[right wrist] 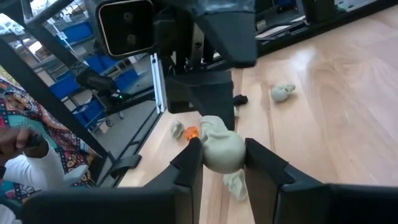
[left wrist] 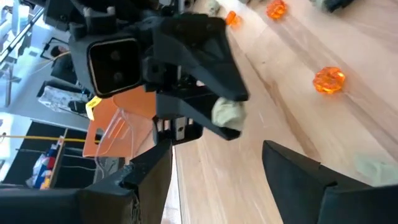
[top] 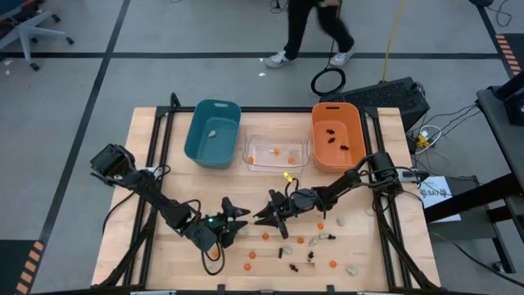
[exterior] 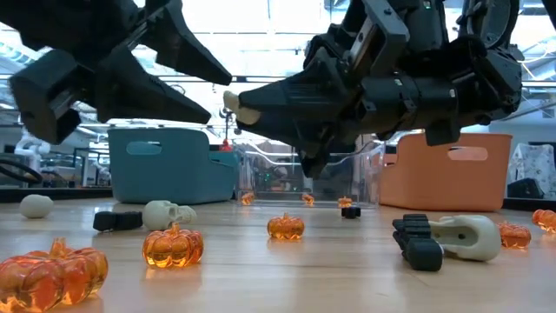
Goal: Sort Halloween decoration
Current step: Put the white skull toy into the blue bin
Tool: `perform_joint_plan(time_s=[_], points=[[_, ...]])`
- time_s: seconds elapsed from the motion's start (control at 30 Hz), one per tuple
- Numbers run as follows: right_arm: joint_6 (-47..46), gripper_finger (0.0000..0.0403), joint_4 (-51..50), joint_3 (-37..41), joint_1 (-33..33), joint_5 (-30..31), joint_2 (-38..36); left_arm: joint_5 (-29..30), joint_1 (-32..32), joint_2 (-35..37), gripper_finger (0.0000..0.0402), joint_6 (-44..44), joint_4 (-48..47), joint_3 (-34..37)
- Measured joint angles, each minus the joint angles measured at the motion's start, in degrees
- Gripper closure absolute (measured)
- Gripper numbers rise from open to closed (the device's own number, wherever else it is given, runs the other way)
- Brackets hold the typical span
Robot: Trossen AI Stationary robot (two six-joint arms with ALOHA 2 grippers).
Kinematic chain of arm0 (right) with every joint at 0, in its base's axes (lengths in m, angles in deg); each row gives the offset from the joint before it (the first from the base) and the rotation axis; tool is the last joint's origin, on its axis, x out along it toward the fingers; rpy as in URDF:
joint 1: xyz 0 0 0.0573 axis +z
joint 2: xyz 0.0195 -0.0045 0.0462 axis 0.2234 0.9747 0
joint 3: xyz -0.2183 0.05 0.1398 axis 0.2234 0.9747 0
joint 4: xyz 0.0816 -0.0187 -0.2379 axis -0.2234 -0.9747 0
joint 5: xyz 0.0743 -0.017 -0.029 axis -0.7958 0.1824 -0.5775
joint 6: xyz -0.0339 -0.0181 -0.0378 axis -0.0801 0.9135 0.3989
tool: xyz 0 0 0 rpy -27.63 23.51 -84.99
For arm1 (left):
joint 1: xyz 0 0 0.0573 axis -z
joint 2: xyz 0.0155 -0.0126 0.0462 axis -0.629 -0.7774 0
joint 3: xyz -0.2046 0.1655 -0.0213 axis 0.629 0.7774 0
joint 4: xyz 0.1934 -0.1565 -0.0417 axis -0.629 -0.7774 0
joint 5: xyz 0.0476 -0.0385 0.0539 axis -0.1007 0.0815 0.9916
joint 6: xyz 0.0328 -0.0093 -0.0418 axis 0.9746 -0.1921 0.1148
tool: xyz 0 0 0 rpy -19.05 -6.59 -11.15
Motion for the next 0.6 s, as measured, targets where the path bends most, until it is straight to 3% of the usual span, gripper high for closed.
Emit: perform_joint_plan(time_s=[0.23,0.6], points=[[0.7,0.0332,-0.3,-2.2,0.0,-0.9,0.0,-5.8,-1.9,-2.5,0.0162,4.3,8.3,0.0],[1.9,0.0332,-1.3,-3.8,0.0,-3.0,0.0,-3.8,-0.8,-3.8,0.0162,8.6,11.6,0.0]])
